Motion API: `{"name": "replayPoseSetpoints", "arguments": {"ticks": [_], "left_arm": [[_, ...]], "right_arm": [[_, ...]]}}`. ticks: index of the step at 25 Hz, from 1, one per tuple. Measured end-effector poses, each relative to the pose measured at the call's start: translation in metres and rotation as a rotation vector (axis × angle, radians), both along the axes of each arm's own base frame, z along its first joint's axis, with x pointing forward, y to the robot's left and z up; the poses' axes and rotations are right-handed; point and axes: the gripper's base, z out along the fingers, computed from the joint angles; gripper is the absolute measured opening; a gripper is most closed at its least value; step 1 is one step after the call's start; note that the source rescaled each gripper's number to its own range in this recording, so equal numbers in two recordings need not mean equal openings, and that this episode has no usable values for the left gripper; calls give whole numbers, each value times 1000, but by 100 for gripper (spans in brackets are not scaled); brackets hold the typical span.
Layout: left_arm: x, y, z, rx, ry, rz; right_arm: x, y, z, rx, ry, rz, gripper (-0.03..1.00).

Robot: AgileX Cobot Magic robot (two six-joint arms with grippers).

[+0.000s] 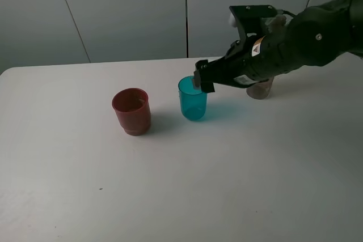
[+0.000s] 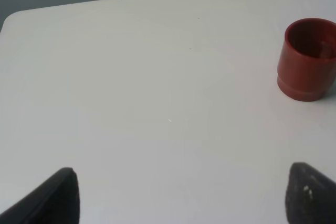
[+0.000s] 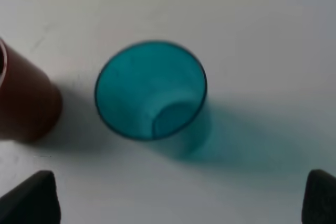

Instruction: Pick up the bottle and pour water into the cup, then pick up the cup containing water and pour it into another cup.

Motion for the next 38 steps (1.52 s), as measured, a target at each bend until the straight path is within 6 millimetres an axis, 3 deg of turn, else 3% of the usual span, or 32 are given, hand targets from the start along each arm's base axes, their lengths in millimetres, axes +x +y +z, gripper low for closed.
{"name": "replayPoseSetpoints", "arguments": {"ticks": [2, 6, 10, 15, 20, 26, 29, 32, 38], "left_arm": [[0, 0, 0, 0, 0, 0], [0, 0, 0, 0, 0, 0], [0, 0, 0, 0, 0, 0], [0, 0, 0, 0, 0, 0], [0, 0, 0, 0, 0, 0], [0, 0, 0, 0, 0, 0], [0, 0, 0, 0, 0, 0], [0, 0, 0, 0, 0, 0], [0, 0, 0, 0, 0, 0]], "right_arm": [[-12, -18, 3, 5, 89, -49, 100], [-29, -72, 14, 18, 189, -198, 100], [-57, -115, 51, 35, 132, -304, 100], [-118, -141, 105, 38, -114, -327, 100], [-186, -151, 130, 24, -323, -274, 100], [-250, -160, 126, -3, -426, -216, 100], [-270, -162, 118, -2, -432, -212, 100], [-278, -163, 107, 11, -493, -216, 100], [-264, -169, 80, -79, -454, -252, 100]]}}
